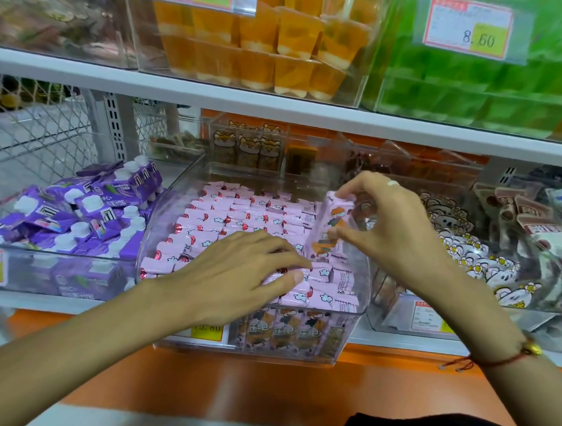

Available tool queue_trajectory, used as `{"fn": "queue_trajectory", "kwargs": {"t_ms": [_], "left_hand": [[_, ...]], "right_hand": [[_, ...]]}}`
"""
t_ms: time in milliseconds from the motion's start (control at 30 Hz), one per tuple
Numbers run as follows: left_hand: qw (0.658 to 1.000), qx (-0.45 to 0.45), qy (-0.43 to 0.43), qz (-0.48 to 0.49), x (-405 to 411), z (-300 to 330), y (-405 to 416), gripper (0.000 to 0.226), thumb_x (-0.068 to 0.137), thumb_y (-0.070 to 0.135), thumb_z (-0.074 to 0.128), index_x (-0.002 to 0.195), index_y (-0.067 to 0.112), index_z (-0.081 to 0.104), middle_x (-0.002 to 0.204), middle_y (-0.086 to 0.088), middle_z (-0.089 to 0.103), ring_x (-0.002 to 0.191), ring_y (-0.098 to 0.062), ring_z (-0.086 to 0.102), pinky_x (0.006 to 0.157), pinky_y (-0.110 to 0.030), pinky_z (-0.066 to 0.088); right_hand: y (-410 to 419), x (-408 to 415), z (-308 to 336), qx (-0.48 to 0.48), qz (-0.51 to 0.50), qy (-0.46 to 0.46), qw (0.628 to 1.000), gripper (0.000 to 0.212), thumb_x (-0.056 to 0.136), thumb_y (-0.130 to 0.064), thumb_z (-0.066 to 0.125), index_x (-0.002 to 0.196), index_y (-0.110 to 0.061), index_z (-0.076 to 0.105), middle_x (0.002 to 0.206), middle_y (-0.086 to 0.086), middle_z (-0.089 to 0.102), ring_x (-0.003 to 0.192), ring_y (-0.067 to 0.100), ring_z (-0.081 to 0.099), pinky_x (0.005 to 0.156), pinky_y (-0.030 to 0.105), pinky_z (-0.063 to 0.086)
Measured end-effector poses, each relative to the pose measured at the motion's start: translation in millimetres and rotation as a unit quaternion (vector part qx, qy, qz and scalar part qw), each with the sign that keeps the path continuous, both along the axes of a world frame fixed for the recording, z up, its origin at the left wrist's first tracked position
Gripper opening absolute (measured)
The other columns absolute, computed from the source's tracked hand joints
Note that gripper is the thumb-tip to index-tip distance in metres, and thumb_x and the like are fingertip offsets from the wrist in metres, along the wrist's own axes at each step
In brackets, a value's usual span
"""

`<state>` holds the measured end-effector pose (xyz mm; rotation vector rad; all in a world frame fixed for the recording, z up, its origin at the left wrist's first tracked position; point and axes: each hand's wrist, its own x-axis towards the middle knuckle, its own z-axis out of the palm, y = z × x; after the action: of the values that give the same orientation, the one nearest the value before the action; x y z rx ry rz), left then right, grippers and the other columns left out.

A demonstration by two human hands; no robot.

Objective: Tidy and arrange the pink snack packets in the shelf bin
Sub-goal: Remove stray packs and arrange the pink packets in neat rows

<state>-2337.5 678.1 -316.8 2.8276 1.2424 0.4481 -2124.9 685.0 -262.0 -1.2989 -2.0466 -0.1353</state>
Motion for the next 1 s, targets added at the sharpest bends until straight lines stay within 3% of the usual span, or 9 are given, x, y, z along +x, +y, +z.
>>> {"fn": "queue_trajectory", "kwargs": {"t_ms": [100,233,400,533,667,733,800,900,1000], "left_hand": [[1.000,0.007,-0.003,0.006,0,0,0,0.046,0.095,0.057,0.017,0.132,0.046,0.043,0.127,0.023,0.045,0.115,0.002,0.035,0.092,-0.024,0.030],[1.000,0.005,-0.001,0.010,0,1,-1,0.047,0.094,0.057,0.016,0.132,0.047,0.042,0.127,0.023,0.043,0.115,0.002,0.033,0.093,-0.023,0.027],[1.000,0.003,-0.019,0.008,2,4,-1,0.044,0.097,0.054,0.021,0.131,0.045,0.046,0.125,0.023,0.047,0.115,0.002,0.035,0.095,-0.024,0.030],[0.998,0.035,-0.057,0.007,0,5,0,0.035,0.100,0.045,0.029,0.124,0.039,0.054,0.123,0.023,0.051,0.116,0.000,0.039,0.095,-0.025,0.033],[0.998,0.043,-0.048,0.023,2,7,6,0.039,0.101,0.044,0.025,0.132,0.038,0.048,0.140,0.018,0.043,0.129,-0.001,0.033,0.105,-0.026,0.030],[0.999,0.019,-0.016,0.023,3,6,10,0.044,0.100,0.048,0.020,0.140,0.041,0.039,0.150,0.017,0.032,0.136,-0.001,0.023,0.110,-0.024,0.020],[1.000,-0.010,0.008,0.024,4,5,12,0.047,0.099,0.051,0.017,0.143,0.044,0.033,0.154,0.017,0.026,0.139,0.000,0.017,0.109,-0.019,0.012],[0.999,-0.033,0.022,0.028,4,4,13,0.047,0.098,0.053,0.015,0.142,0.047,0.032,0.154,0.016,0.026,0.139,-0.001,0.018,0.111,-0.022,0.012],[0.999,-0.024,0.021,0.024,4,4,13,0.046,0.099,0.052,0.015,0.140,0.046,0.035,0.153,0.015,0.029,0.138,-0.001,0.021,0.109,-0.021,0.014]], "right_hand": [[4,-9,-9,-0.028,0.012,-0.060,0.998,0.035,0.069,-0.025,0.083,0.098,-0.022,0.063,0.091,-0.008,0.060,0.081,0.011,0.057,0.074,0.032,0.049],[8,-10,-19,-0.069,-0.005,-0.148,0.987,0.023,0.079,-0.038,0.071,0.099,-0.027,0.069,0.104,-0.006,0.065,0.101,0.014,0.054,0.074,0.026,0.039],[7,-10,-24,-0.098,0.038,-0.222,0.969,0.023,0.092,-0.029,0.050,0.104,-0.027,0.070,0.100,-0.006,0.069,0.097,0.016,0.057,0.081,0.028,0.035],[8,-4,-15,-0.113,0.052,-0.183,0.975,0.022,0.091,-0.024,0.055,0.107,-0.026,0.070,0.105,-0.006,0.069,0.098,0.012,0.057,0.082,0.027,0.041],[21,4,4,-0.038,-0.004,-0.101,0.994,0.019,0.088,-0.017,0.060,0.102,-0.024,0.071,0.089,-0.006,0.068,0.075,0.007,0.053,0.069,0.023,0.038],[28,0,5,-0.050,-0.022,-0.124,0.991,0.016,0.088,-0.021,0.060,0.100,-0.025,0.071,0.084,-0.008,0.065,0.077,0.011,0.057,0.068,0.024,0.040],[34,-9,-4,-0.073,-0.025,-0.188,0.979,0.018,0.090,-0.029,0.059,0.103,-0.024,0.070,0.096,-0.003,0.066,0.093,0.018,0.059,0.076,0.029,0.042],[36,-17,-18,-0.076,-0.048,-0.299,0.950,0.026,0.092,-0.039,0.052,0.105,-0.025,0.069,0.114,0.001,0.062,0.109,0.022,0.049,0.086,0.036,0.036],[34,-14,-17,-0.063,-0.047,-0.281,0.956,0.024,0.085,-0.047,0.061,0.102,-0.031,0.068,0.109,-0.005,0.061,0.106,0.019,0.045,0.081,0.033,0.024]]}}
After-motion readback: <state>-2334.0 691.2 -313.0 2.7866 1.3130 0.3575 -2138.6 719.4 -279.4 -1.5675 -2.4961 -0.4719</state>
